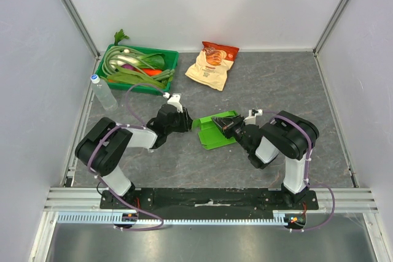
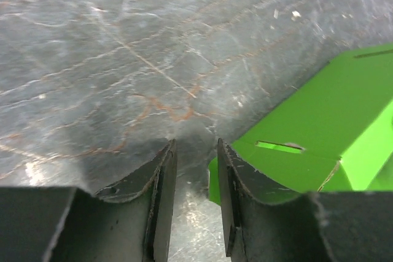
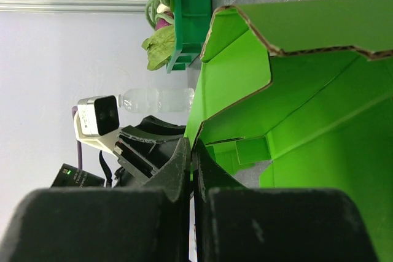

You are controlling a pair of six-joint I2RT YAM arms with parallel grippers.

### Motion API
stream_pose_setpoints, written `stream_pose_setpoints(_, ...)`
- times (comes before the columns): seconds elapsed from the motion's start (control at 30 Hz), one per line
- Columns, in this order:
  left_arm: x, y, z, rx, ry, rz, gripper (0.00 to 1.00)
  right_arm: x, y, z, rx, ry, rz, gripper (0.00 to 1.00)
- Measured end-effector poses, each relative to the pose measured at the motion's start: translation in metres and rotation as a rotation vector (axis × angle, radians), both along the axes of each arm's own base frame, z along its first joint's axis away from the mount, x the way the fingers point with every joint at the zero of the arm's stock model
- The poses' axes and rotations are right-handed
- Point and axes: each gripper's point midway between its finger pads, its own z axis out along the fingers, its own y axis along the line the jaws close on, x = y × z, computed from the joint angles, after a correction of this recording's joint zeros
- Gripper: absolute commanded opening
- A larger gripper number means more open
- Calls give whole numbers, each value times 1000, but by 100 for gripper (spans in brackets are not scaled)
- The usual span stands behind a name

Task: Fold the paper box

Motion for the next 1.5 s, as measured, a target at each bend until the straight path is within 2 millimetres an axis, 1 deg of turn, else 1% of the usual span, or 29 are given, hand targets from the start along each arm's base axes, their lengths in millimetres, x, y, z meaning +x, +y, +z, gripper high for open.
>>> stream_pose_setpoints(0.07,-4,-11,1,-37,10,-59,38,0,0,0,0,0,0,0)
stream_pose_setpoints(0.13,-8,-18,2,-63,18,-99,35,0,0,0,1,0,-1,0)
stream_pose_setpoints(0.27,-16,-28,6,-107,27,-165,34,0,0,0,3,1,-1,0)
stream_pose_setpoints(0.57,-31,-33,6,-149,47,-235,35,0,0,0,9,4,-3,0)
stream_pose_setpoints(0.7,-36,-33,4,-161,43,-252,40,0,0,-1,11,5,-3,0)
stream_pose_setpoints(0.87,-52,-30,0,-169,64,-279,43,0,-1,-1,14,9,-5,0)
stream_pose_setpoints(0.97,-63,-30,8,-182,54,-303,45,0,-1,-1,15,10,-5,0)
stream_pose_setpoints(1.03,-63,-32,15,-191,36,-311,45,0,-1,-1,15,11,-5,0)
stream_pose_setpoints(1.1,-63,-33,17,-193,32,-314,45,0,-1,-2,14,12,-6,0)
stream_pose_setpoints(1.3,-64,-35,15,-193,41,-316,46,-1,-1,-4,17,21,-8,0)
stream_pose_setpoints(1.37,-65,-37,12,-195,52,-319,46,-1,-1,-4,17,21,-8,0)
stream_pose_setpoints(1.5,-64,-44,14,-203,56,-323,47,0,-2,-4,17,21,-13,0)
